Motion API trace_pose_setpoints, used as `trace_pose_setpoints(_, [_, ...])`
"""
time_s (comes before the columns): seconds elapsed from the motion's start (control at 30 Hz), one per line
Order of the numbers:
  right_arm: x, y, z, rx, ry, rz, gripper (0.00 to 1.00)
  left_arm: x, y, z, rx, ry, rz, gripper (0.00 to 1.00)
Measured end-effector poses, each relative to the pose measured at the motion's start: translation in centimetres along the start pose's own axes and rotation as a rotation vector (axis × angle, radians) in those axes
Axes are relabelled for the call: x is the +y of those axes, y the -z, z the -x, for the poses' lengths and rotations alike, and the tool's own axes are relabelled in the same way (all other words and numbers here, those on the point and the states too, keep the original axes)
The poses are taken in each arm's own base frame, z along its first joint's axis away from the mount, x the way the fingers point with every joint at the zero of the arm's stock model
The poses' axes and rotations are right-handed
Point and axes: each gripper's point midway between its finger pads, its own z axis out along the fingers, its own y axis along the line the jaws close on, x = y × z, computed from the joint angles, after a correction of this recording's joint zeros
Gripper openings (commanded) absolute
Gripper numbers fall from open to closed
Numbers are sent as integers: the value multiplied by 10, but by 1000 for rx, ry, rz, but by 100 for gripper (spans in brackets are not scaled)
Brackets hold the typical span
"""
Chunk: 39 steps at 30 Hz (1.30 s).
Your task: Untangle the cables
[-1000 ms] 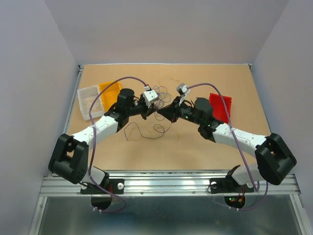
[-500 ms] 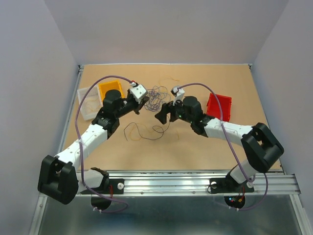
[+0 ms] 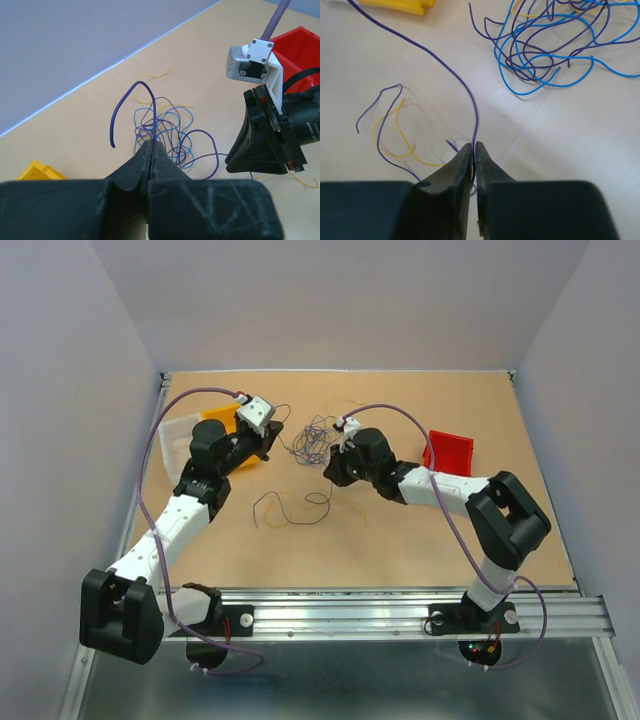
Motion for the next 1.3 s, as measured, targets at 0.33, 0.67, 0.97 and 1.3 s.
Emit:
trace_pose_setpoints(0.33, [40,16,1,-7,1,218,0,-23,-11,-26,52,27,-158,21])
trace_pose_setpoints(0.67, [92,111,71,-363,60,412,1,-85,-18,-74,176,26,-449,50])
trace_pose_setpoints(0.97, [91,109,68,-364,55,413,0,-107,-9,-70,145,-7,-594,59])
trace_pose_setpoints(1.3, [84,106,64,-367,50,384,1,-67,-13,-69,155,81,-447,57])
